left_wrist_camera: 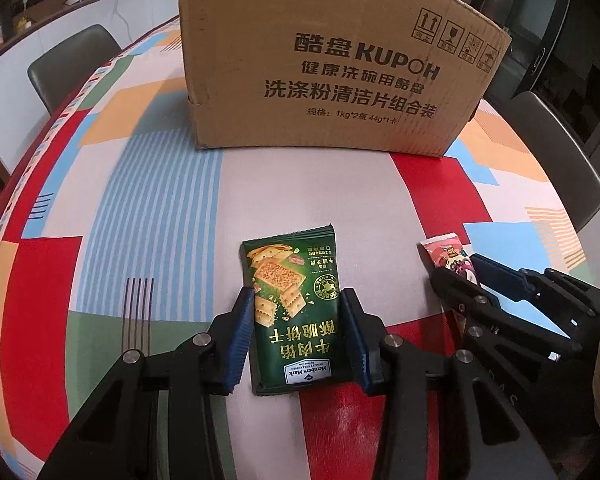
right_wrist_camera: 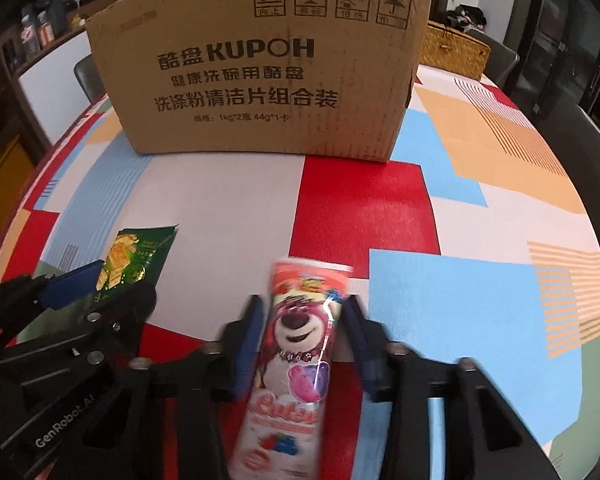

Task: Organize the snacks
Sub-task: 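Grasp the pink Lotso candy stick with the right tool while the left tool grasps the green cracker packet, then carry the Lotso stick and cracker packet over the box and release both inside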

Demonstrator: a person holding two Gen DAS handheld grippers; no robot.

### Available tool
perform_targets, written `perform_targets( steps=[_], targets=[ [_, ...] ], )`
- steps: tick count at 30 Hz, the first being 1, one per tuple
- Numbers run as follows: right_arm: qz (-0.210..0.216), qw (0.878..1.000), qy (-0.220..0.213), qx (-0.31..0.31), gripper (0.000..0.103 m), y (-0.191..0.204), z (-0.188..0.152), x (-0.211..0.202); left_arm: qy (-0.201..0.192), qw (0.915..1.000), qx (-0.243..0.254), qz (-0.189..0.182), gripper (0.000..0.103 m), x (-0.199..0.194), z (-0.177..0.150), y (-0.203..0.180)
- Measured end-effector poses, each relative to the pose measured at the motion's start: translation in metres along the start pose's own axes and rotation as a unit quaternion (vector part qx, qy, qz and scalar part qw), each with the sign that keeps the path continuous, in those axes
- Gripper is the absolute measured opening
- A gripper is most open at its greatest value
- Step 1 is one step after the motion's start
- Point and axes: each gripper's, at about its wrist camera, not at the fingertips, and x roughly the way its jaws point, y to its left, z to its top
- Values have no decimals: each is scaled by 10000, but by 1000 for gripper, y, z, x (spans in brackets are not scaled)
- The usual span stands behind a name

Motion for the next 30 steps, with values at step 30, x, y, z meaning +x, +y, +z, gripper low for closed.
perform_targets(
  steps=[30],
  targets=[
    [542, 9960, -694, 150, 32, -14, 21, -61, -1003, 9946, 250, -4, 42, -75, 17, -2]
  ],
)
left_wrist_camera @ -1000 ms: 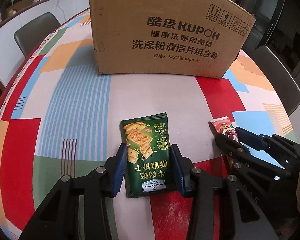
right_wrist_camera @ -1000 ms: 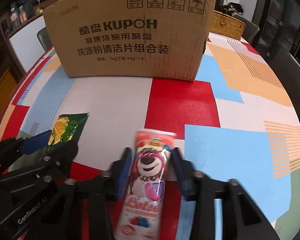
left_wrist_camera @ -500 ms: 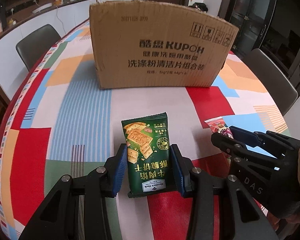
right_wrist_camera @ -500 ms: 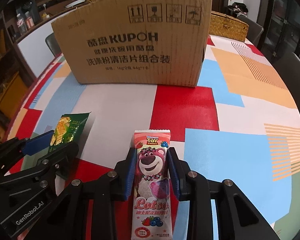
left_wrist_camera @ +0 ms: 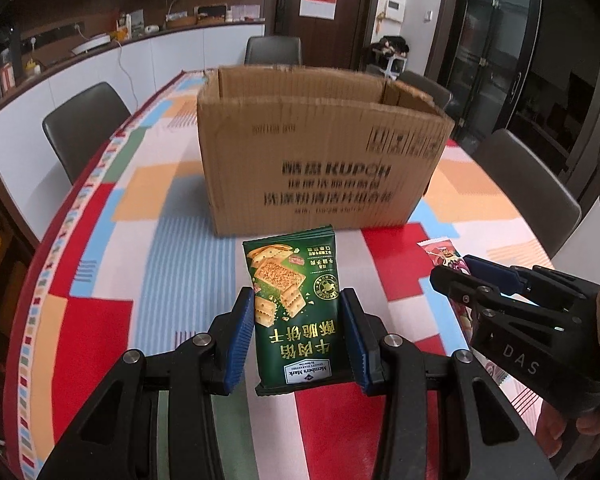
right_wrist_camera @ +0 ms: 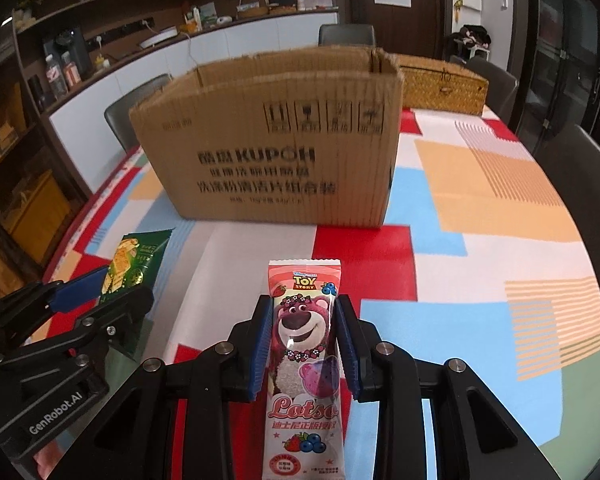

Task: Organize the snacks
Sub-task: 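Carry the Lotso stick and cracker packet over the box and release both inside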

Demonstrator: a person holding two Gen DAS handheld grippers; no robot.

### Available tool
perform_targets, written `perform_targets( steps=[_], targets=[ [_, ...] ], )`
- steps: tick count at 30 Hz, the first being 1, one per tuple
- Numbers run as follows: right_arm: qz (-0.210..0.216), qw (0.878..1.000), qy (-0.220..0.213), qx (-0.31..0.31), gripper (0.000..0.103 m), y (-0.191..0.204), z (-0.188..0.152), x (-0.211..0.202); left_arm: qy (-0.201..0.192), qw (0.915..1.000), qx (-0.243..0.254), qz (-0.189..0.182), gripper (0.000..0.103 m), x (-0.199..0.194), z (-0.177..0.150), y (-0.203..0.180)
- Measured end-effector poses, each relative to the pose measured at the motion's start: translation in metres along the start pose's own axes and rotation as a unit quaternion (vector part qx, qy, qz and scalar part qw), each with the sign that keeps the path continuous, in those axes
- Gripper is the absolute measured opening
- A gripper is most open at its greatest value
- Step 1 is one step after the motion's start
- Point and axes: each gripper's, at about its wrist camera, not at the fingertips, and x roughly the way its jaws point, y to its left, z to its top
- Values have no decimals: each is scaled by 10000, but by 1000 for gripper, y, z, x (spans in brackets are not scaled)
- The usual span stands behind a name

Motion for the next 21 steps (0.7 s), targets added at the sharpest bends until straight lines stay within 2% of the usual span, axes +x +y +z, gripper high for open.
perform_targets(
  steps=[21],
  targets=[
    [-24, 9952, -965, -130, 32, -6, 61, -46, -913, 9957, 139, 89, 42, -45, 65, -5]
  ],
)
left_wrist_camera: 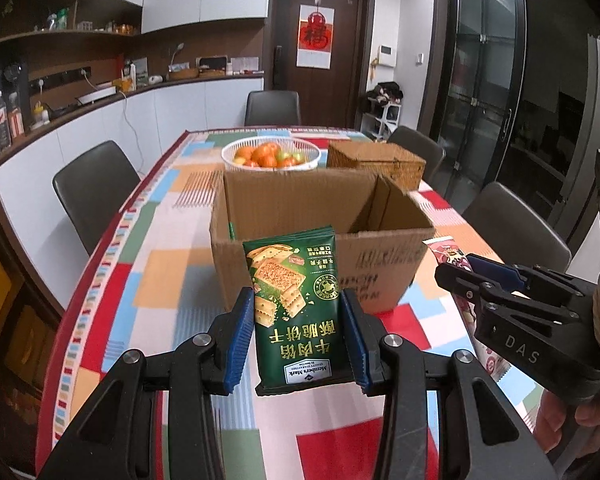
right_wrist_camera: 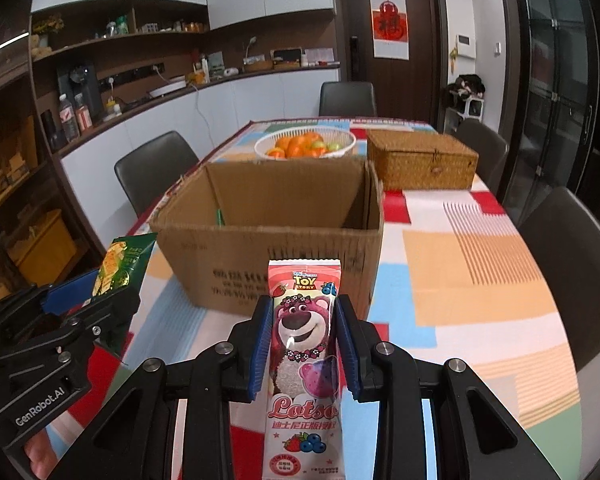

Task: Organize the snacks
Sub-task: 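Carry the Lotso stick and cracker packet over the box and release both inside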

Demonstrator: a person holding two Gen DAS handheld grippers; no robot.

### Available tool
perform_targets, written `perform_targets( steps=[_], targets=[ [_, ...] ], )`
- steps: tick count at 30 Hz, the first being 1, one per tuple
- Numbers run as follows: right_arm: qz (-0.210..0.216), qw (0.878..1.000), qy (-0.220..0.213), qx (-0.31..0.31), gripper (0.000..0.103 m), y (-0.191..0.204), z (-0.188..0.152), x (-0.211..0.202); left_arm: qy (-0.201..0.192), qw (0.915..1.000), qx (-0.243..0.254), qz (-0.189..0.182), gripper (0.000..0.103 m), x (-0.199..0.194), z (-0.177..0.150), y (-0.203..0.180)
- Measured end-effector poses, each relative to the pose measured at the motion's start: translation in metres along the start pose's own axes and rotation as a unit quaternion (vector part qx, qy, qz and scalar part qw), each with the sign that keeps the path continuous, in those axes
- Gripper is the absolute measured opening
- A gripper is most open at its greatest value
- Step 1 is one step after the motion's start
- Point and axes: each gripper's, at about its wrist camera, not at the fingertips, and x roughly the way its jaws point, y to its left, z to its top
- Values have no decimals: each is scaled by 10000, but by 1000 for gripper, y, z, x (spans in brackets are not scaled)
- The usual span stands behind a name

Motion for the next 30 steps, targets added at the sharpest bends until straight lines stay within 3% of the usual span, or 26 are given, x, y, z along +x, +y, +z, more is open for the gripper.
perform_targets(
  steps=[9, 15, 30],
  targets=[
    [-3, 9998, -216, -25, 32, -2, 30, 1, -172, 9998, 47, 101, 42, 3, 31, 5],
    [-52, 9995, -281, -94, 32, 0, 57, 7, -46, 10000, -48, -68, 42, 15, 55, 13],
    [9, 9997, 168, -150, 32, -5, 122, 66, 324, 9995, 46, 19, 42, 70, 105, 22]
  ],
)
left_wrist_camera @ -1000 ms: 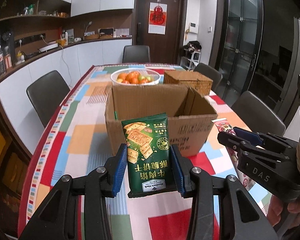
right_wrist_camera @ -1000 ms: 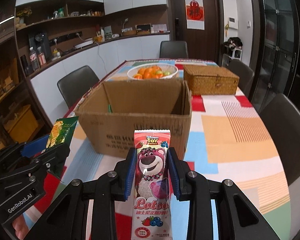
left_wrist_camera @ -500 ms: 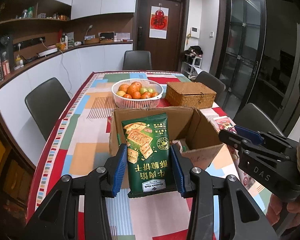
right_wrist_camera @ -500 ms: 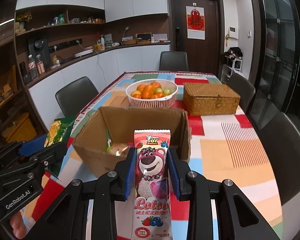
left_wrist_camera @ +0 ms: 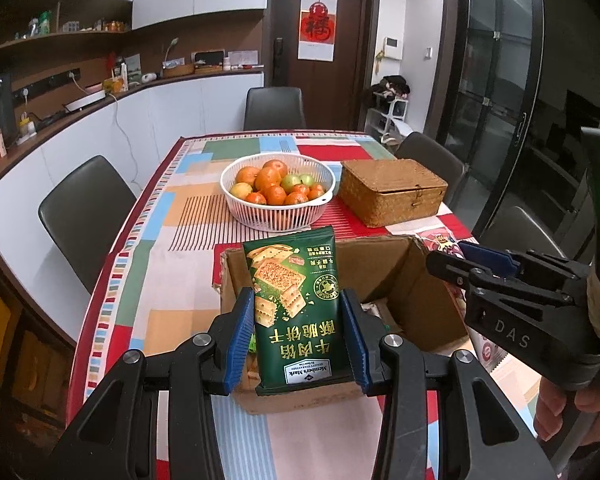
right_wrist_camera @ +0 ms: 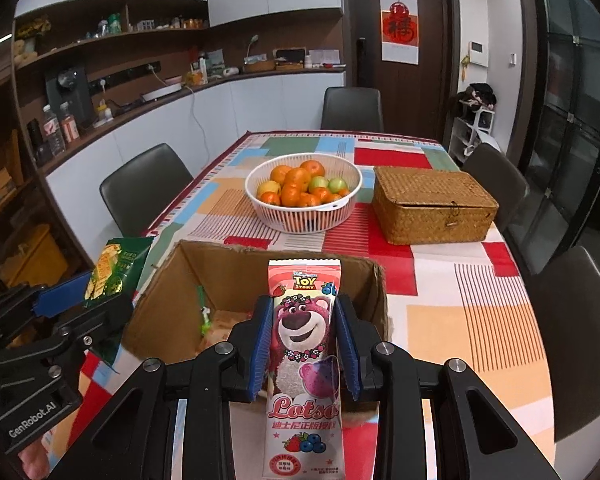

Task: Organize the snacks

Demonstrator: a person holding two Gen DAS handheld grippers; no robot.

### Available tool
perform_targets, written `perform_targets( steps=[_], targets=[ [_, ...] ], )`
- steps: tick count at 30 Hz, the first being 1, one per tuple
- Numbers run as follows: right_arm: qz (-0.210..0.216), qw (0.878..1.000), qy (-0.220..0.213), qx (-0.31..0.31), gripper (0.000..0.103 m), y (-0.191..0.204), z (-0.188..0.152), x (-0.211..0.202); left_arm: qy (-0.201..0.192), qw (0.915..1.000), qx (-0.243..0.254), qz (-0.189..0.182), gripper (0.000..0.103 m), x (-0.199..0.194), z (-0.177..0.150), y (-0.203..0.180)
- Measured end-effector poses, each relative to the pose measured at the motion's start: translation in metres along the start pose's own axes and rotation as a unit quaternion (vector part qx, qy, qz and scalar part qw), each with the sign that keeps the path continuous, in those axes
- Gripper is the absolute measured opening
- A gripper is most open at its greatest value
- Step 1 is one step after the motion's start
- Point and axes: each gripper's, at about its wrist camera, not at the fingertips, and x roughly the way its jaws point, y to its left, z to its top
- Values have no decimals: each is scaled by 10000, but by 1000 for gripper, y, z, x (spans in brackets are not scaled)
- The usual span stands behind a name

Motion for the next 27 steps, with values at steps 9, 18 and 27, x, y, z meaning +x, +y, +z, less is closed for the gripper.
perform_targets(
  steps=[9, 18, 27],
  targets=[
    [-113, 9998, 144, 22, 33, -1, 19, 32, 374, 9987, 154, 305, 46, 32, 15, 1],
    [-229, 9993, 286, 16, 41, -3, 13, 40, 262, 9987, 73, 429, 53, 23, 4, 8],
    [-165, 9995, 110, -257, 52, 10, -22, 5, -218, 9988, 3, 437, 64, -21, -24, 8]
  ],
)
